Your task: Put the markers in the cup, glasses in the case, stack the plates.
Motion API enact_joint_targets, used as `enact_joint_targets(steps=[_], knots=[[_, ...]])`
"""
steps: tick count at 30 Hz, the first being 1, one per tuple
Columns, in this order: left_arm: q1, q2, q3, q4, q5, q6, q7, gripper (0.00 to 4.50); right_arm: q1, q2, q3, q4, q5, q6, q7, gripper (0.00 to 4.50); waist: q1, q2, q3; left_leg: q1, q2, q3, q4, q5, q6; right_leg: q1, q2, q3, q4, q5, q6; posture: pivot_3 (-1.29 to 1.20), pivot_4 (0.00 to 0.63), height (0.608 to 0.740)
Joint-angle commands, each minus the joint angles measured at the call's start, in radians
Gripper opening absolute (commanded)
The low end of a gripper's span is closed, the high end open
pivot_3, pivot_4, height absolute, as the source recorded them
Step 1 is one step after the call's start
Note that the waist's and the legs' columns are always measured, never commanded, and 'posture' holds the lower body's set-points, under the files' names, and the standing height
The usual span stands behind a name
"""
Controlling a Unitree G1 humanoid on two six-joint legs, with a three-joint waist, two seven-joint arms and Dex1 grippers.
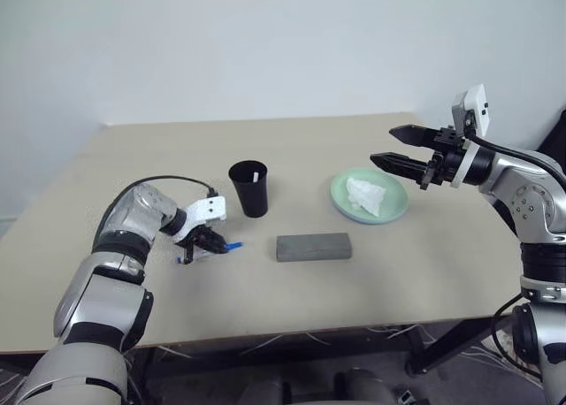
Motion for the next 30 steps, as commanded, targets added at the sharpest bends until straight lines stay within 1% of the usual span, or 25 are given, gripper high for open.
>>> enact_joint_targets(steps=[1,3,4,6,9,13,17,22,30], knots=[[-0.035,-0.013,0.091,-0.189,-0.231,0.193,-0.069,0.41,-0.028,-0.001,-0.016,-0.016,0.013,-0.01,0.0,4.5,-0.002,0.0,0.0,0.0,0.0,0.0,0.0,0.0,0.0,0.0,0.0,0.001,0.0,0.0,0.0,0.0,0.0,0.731],[-0.072,-0.047,0.165,-0.243,-0.322,0.308,-0.057,0.41,-0.032,0.001,-0.014,-0.013,0.012,-0.012,0.001,4.5,-0.003,0.0,0.0,-0.002,-0.001,0.0,0.0,0.0,0.0,-0.001,0.0,0.001,0.0,0.001,0.002,0.0,0.0,0.731],[-0.084,-0.058,0.189,-0.253,-0.34,0.337,-0.043,0.41,-0.034,0.002,-0.014,-0.012,0.012,-0.013,0.001,4.5,-0.002,0.0,0.0,-0.002,-0.002,0.0,0.0,0.0,0.0,-0.001,0.0,0.001,0.0,0.001,0.002,0.0,0.0,0.731],[-0.125,-0.091,0.249,-0.236,-0.374,0.336,0.042,0.41,-0.04,0.004,-0.013,-0.004,0.01,-0.016,0.001,4.5,-0.002,0.0,0.0,-0.002,-0.002,-0.001,0.001,0.0,0.0,-0.001,0.001,0.001,0.0,0.001,0.002,0.0,0.0,0.731],[-0.184,-0.129,0.317,-0.159,-0.381,0.25,0.183,0.41,-0.048,0.006,-0.012,0.007,0.008,-0.021,0.003,4.5,-0.002,0.0,0.0,0.0,-0.004,-0.001,0.001,0.0,0.0,0.001,0.003,0.001,0.0,0.001,0.002,0.0,0.0,0.731],[-0.282,-0.175,0.41,0.045,-0.363,0.058,0.471,0.41,-0.055,0.008,-0.009,0.012,0.007,-0.025,0.005,4.5,-0.003,0.0,0.0,0.007,-0.004,-0.003,-0.001,0.0,0.0,0.006,0.004,0.001,0.0,0.001,0.002,0.0,0.0,0.731],[-0.314,-0.194,0.444,0.18,-0.347,-0.066,0.625,0.41,-0.055,0.009,-0.009,0.006,0.008,-0.024,0.004,4.5,-0.003,0.0,0.0,0.007,-0.004,-0.003,-0.001,0.0,0.0,0.006,0.005,0.001,0.0,0.002,0.003,0.0,0.0,0.731],[-0.301,-0.212,0.456,0.254,-0.329,-0.14,0.695,0.41,-0.057,0.008,-0.01,0.003,0.009,-0.024,0.005,4.5,0.0,0.0,0.0,0.005,-0.005,-0.002,-0.001,0.0,0.0,0.006,0.004,0.0,-0.001,0.002,0.003,0.0,0.0,0.731],[-0.246,-0.25,0.464,0.287,-0.317,-0.199,0.756,0.41,-0.062,0.009,-0.01,0.006,0.008,-0.027,0.007,4.5,0.0,0.0,0.0,0.005,-0.008,-0.002,-0.001,0.0,0.0,0.006,0.001,0.001,-0.002,0.002,0.003,0.0,0.0,0.731]])
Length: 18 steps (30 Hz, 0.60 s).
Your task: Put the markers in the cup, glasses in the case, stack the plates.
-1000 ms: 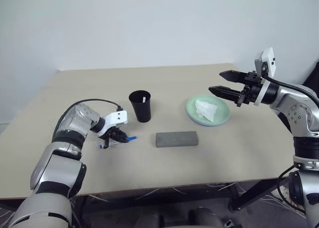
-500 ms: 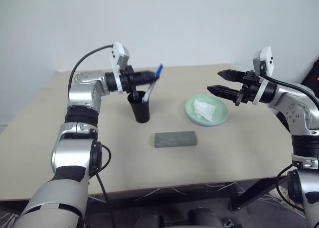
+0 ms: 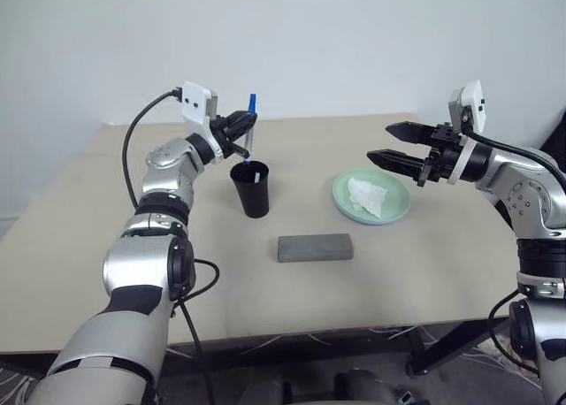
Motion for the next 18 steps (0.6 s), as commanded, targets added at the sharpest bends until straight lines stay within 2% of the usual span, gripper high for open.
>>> enact_joint_targets(steps=[1,18], knots=[[0.003,-0.008,0.017,-0.009,0.006,-0.042,0.031,0.41,-0.036,0.0,-0.019,-0.018,0.009,-0.02,-0.001,4.5,0.0,0.0,0.0,0.0,0.0,0.0,0.0,0.0,0.0,0.0,0.0,0.0,0.0,0.0,0.0,0.0,0.0,0.731],[0.084,-0.03,0.04,-0.003,0.019,-0.081,0.081,0.41,-0.033,-0.005,-0.02,-0.021,0.009,-0.017,0.001,4.5,0.0,0.0,0.0,0.0,0.0,-0.001,0.0,0.0,0.0,0.0,0.0,-0.001,0.001,0.0,0.0,0.0,0.0,0.731]])
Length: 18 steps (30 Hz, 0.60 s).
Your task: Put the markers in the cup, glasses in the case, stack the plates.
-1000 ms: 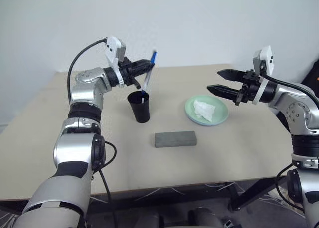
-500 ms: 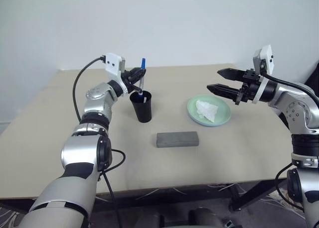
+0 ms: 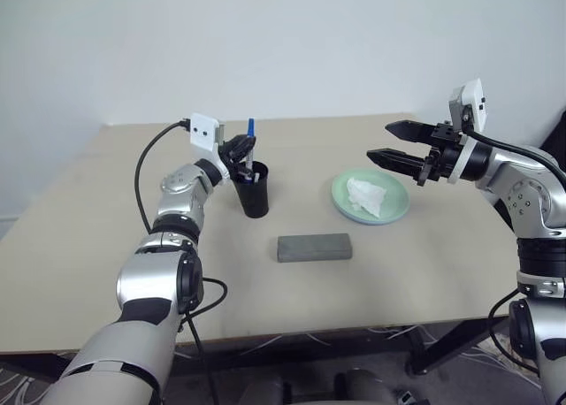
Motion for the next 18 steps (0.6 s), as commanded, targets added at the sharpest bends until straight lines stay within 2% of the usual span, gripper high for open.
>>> enact_joint_targets(steps=[1,3,7,16,18], knots=[[0.0,0.006,0.014,-0.016,-0.005,-0.015,-0.015,0.41,-0.03,-0.005,-0.02,-0.022,0.009,-0.012,-0.003,4.5,0.0,0.0,0.0,0.0,0.0,0.0,0.0,0.0,0.0,0.0,0.0,0.0,0.0,0.0,0.0,0.0,0.0,0.731],[0.007,0.007,0.015,-0.018,-0.007,-0.013,-0.02,0.41,-0.03,-0.005,-0.02,-0.024,0.01,-0.011,-0.004,4.5,0.0,0.0,0.0,0.0,0.0,0.0,0.0,0.0,0.0,0.0,0.0,0.0,0.0,0.0,0.0,0.0,0.0,0.731],[0.018,0.01,0.019,-0.023,-0.012,-0.009,-0.039,1.43,-0.03,-0.003,-0.019,-0.023,0.01,-0.012,-0.005,4.5,0.0,0.0,0.0,0.0,0.0,0.0,0.0,0.0,0.0,0.0,0.0,0.0,0.0,0.0,0.0,0.0,0.0,0.731],[0.022,0.034,0.026,-0.061,-0.019,-0.009,-0.088,4.46,-0.042,0.003,-0.015,-0.009,0.006,-0.017,-0.002,4.5,0.0,0.0,0.0,0.0,0.0,0.0,0.0,0.0,0.0,0.0,0.0,0.0,0.0,0.0,0.0,0.0,0.0,0.731],[0.03,0.052,0.001,-0.093,0.009,-0.044,-0.099,4.46,-0.039,0.003,-0.016,-0.012,0.007,-0.015,-0.002,4.5,0.0,0.0,0.0,0.0,0.0,0.0,0.0,0.0,0.0,0.0,0.0,0.0,0.0,0.0,0.0,0.0,0.0,0.731]])
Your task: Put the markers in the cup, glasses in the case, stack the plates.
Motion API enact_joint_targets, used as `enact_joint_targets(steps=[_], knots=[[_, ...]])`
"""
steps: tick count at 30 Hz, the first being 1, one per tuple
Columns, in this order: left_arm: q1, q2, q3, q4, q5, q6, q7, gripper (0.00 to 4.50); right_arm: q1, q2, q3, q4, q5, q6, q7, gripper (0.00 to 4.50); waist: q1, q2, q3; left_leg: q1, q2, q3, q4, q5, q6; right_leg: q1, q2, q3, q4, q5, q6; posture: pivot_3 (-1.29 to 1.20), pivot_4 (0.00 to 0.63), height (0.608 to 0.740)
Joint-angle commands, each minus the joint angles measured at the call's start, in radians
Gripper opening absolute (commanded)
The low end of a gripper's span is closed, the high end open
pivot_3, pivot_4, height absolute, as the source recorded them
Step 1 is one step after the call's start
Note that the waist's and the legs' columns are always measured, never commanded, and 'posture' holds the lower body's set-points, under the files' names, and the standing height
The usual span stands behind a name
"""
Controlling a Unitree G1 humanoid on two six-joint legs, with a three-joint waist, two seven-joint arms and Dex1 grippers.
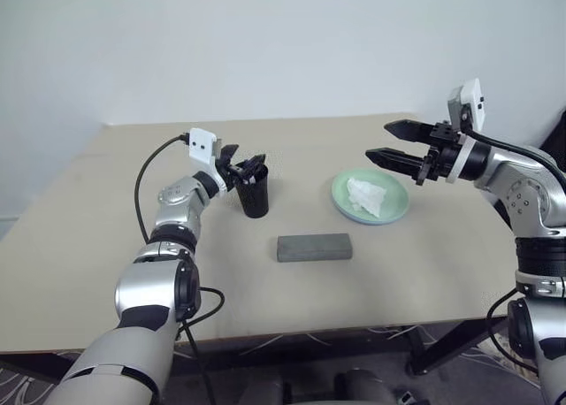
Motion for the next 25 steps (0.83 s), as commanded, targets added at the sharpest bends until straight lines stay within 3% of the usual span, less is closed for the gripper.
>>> enact_joint_targets(steps=[1,2,6,12,17,25], knots=[[-0.003,0.045,-0.031,-0.097,0.032,-0.069,-0.023,4.46,-0.028,-0.005,-0.019,-0.019,0.008,-0.012,-0.002,4.5,0.0,0.0,0.0,0.0,0.0,0.0,0.0,0.0,0.0,0.0,0.0,0.0,0.0,0.0,0.0,0.0,0.0,0.731],[0.003,0.051,-0.043,-0.109,0.044,-0.084,-0.026,4.46,-0.027,-0.005,-0.019,-0.021,0.008,-0.011,-0.003,4.5,0.0,0.0,0.0,0.0,0.0,0.0,0.0,0.0,0.0,0.0,0.0,0.0,0.0,0.0,0.0,0.0,0.0,0.731],[0.051,0.148,0.005,-0.355,-0.103,0.173,-0.242,4.46,-0.014,-0.011,-0.019,-0.009,0.002,-0.02,0.004,4.5,-0.004,0.0,0.0,0.0,0.0,0.0,-0.001,0.0,0.0,0.0,0.0,0.0,0.0,0.0,0.0,0.0,0.0,0.731],[0.238,0.286,0.012,-0.695,-0.177,0.386,-0.318,4.46,-0.022,-0.006,-0.006,0.012,-0.006,-0.028,0.012,4.5,-0.011,0.0,0.0,0.001,0.006,0.001,-0.002,0.0,0.0,-0.001,0.0,0.001,0.0,0.0,0.0,0.0,0.0,0.731],[0.414,0.374,0.045,-0.966,-0.259,0.552,-0.314,4.46,-0.032,0.015,0.014,0.027,-0.01,-0.028,0.017,4.5,-0.016,0.0,0.0,0.001,0.008,0.0,-0.002,0.0,0.0,-0.001,0.0,0.001,0.0,0.0,-0.001,0.0,0.0,0.731],[0.576,0.375,0.076,-1.264,-0.333,0.685,-0.215,4.46,-0.017,0.042,0.03,0.014,-0.003,-0.025,0.019,4.5,-0.012,0.0,0.0,0.002,0.009,0.0,-0.001,0.0,-0.001,0.0,-0.003,0.001,0.0,-0.002,-0.002,0.0,0.0,0.731]])
